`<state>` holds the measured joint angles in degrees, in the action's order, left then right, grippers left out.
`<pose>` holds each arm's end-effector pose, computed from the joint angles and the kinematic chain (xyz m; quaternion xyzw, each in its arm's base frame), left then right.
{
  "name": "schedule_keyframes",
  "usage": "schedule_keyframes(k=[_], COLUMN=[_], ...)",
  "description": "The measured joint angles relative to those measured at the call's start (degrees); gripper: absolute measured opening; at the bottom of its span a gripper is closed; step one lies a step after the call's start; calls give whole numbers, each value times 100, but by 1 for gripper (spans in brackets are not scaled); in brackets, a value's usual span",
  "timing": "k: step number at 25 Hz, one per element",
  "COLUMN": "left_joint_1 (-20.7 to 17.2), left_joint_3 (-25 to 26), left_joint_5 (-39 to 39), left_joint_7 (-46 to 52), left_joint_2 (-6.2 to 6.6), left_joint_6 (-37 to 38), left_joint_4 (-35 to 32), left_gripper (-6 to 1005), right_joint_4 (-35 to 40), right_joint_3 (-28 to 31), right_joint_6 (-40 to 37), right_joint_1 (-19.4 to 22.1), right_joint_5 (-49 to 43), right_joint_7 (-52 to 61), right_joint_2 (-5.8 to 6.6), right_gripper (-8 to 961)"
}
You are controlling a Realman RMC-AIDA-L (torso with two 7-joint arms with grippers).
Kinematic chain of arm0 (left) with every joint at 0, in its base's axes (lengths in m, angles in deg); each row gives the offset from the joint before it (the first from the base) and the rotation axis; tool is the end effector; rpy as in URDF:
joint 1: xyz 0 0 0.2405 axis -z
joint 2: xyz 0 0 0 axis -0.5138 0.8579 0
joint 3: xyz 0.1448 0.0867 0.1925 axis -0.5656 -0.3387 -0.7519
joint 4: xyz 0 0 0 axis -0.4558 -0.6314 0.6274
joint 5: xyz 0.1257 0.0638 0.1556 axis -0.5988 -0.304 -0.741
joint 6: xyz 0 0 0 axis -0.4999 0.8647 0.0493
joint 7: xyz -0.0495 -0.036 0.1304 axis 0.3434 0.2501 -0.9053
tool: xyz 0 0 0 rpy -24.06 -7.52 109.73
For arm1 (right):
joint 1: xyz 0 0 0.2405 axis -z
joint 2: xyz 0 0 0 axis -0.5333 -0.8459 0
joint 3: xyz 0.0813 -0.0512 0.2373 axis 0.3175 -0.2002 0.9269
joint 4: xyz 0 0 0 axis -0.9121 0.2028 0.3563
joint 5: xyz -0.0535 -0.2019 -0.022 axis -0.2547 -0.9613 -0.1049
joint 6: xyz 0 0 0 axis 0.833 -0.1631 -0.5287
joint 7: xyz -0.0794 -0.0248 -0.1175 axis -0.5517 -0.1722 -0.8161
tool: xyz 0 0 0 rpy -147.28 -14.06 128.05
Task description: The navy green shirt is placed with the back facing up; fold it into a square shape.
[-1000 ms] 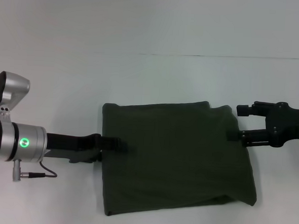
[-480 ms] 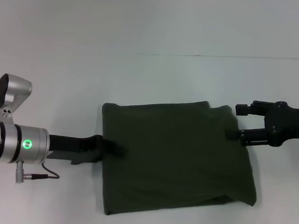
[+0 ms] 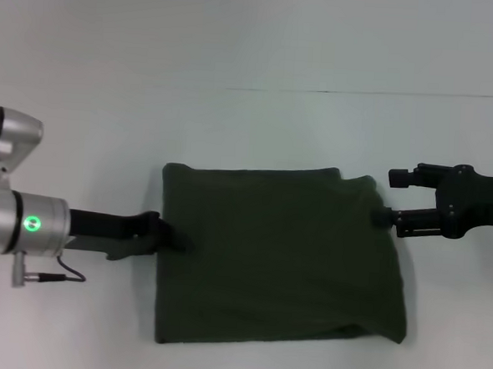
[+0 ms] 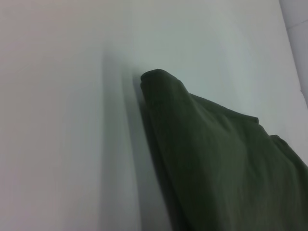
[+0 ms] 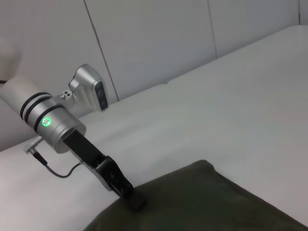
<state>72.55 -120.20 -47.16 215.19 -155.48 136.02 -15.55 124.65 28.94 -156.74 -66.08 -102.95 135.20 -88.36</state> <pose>-0.2755 0.3660 -0.0432 -0.7259 -0.6700 -0.1392 0.0694 0.2673 0.3564 0.0473 -0.9439 0.2338 0.1965 0.1256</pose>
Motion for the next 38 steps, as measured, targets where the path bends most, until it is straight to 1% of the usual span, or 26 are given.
schedule_keyframes(k=[2, 7, 9, 10, 13, 18, 21, 23, 26, 28, 30, 33, 37, 38], left_joint_1=[-17, -100, -112, -116, -143, -320, -438, -510, -572, -594, -633, -743, -835, -841], left_joint_3=[1, 1, 4, 5, 32, 269, 473, 693, 1054, 1214, 1334, 1400, 1369, 1350], left_joint_5=[2, 4, -3, -20, -46, 23, 36, 137, 425, 616, 775, 884, 888, 871], left_joint_7=[9, 58, 68, 68, 6, -509, -1038, -1745, -3336, -4361, -5182, -6082, -6720, -6864], left_joint_2=[123, 443, 512, 517, 472, 317, 234, 170, 59, 32, 15, -3, -31, -45], left_joint_6=[47, 206, 265, 286, 281, 343, 489, 748, 1283, 1667, 2000, 2397, 2635, 2648], left_joint_4=[6, 16, 17, 17, -62, -449, -767, -1011, -1235, -1240, -1136, -961, -807, -771], left_gripper=[95, 94, 111, 120, 146, 189, 277, 335, 423, 505, 586, 706, 856, 872], right_joint_4=[-5, -23, -25, -31, -38, -40, -42, -44, -15, -14, -56, -98, -157, -186], right_joint_3=[0, -1, -1, -1, -1, -1, 14, 67, 226, 320, 331, 247, 18, -55], right_joint_6=[3, 0, 4, 16, 77, 106, 108, 109, 23, -88, -168, -257, -397, -396], right_joint_1=[1, 1, 2, 2, -1, -3, -5, -7, -7, -11, -20, -42, -57, -58], right_joint_5=[0, 0, 0, 0, -5, -22, -9, 2, 44, 138, 249, 275, 195, 192], right_joint_7=[13, 40, 47, 48, 49, 50, 50, 42, 3, -61, -184, -432, -901, -1018], right_joint_2=[-5, -26, -44, -56, -96, -143, -165, -181, -217, -216, -210, -255, -321, -329], right_gripper=[945, 945, 945, 945, 945, 945, 945, 945, 945, 945, 945, 945, 945, 945])
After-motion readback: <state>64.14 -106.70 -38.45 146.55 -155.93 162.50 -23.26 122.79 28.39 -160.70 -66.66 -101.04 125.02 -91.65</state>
